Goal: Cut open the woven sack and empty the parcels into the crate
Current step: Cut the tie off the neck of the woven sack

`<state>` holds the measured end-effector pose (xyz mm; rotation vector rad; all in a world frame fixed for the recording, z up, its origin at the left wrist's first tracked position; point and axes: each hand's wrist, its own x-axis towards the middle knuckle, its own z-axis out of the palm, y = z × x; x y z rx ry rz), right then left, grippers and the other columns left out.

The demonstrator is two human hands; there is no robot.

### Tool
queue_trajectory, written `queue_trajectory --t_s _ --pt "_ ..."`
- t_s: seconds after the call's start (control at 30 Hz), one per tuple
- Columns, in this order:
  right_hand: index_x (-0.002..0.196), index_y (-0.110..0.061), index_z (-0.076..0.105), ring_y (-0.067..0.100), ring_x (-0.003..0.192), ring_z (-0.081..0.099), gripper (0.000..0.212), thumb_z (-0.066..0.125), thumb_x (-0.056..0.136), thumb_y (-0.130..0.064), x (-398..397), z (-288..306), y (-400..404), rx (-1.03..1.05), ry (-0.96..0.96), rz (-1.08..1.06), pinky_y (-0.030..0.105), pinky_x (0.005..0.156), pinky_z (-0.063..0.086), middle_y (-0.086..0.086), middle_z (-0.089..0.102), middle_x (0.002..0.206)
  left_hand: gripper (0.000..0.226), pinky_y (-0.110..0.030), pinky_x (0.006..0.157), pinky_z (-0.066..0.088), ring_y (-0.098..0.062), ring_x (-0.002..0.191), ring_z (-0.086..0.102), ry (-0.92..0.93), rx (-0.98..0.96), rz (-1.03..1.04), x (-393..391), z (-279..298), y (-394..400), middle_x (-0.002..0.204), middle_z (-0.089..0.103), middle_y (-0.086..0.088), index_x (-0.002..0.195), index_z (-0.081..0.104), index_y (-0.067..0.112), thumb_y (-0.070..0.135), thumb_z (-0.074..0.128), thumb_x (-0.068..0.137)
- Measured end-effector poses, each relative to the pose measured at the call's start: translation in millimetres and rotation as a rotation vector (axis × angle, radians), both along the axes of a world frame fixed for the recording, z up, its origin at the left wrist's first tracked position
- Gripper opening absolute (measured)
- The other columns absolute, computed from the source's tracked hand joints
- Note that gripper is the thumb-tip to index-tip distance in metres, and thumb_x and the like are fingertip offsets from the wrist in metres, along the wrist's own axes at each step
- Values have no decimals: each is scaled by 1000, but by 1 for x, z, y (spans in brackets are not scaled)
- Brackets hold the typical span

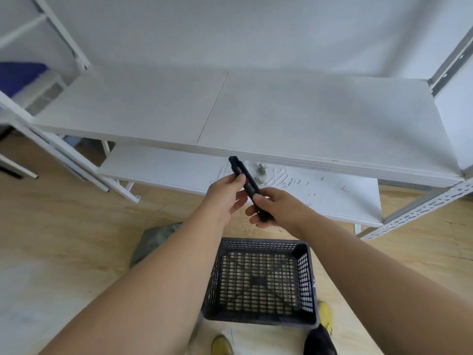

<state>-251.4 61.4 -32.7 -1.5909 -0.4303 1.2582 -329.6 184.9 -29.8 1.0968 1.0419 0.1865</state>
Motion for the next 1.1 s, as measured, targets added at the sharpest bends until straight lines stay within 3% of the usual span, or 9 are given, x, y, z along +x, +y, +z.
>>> queue_trajectory --t_s 0.2,0.4,0.6,0.73,0.8,0.87,1.1 --pt "99 -5 58 15 51 52 29 44 101 -31 -71 4 30 -63 -133 -71 27 52 44 5 60 68 9 -20 66 48 -6 88 68 -58 -37 -37 -71 6 26 92 73 6 100 67 24 24 59 95" --pt "81 -9 61 14 43 47 42 52 93 -48 -109 19 41 -132 -165 -153 25 44 39 1 58 56 15 -20 65 50 -7 91 70 -92 -37 7 -113 15 28 101 73 4 102 66 21 30 55 97" --pt "74 -8 63 16 40 51 57 54 85 -63 -128 6 32 -232 -212 -97 24 44 43 2 60 51 20 -27 84 51 -11 99 67 -42 -38 65 -141 0 3 108 72 0 108 66 19 30 52 99" --pt "92 -6 63 21 62 67 45 49 95 -48 -140 -22 20 -167 -102 74 29 60 57 10 72 73 13 -24 73 49 -11 89 64 40 -28 125 -162 -19 -17 97 69 0 96 66 24 27 54 98" --pt "99 -5 59 19 64 65 32 43 101 -33 -151 -37 13 -132 -34 192 25 59 54 12 69 80 14 -22 67 47 -10 77 61 83 -33 130 -176 -33 -29 86 66 0 89 65 23 24 54 98" --pt "94 -6 56 19 60 59 27 42 102 -27 -165 -54 6 -161 -54 285 27 59 51 11 63 75 13 -22 66 46 -9 76 60 125 -74 139 -194 -51 -41 84 63 2 90 64 23 25 54 98" --pt "74 -10 54 11 39 47 44 44 98 -46 -196 -108 -11 -403 -188 297 19 42 39 1 54 55 12 -20 65 51 -10 86 58 163 -266 75 -229 -115 -57 101 60 -6 95 66 19 24 55 98"
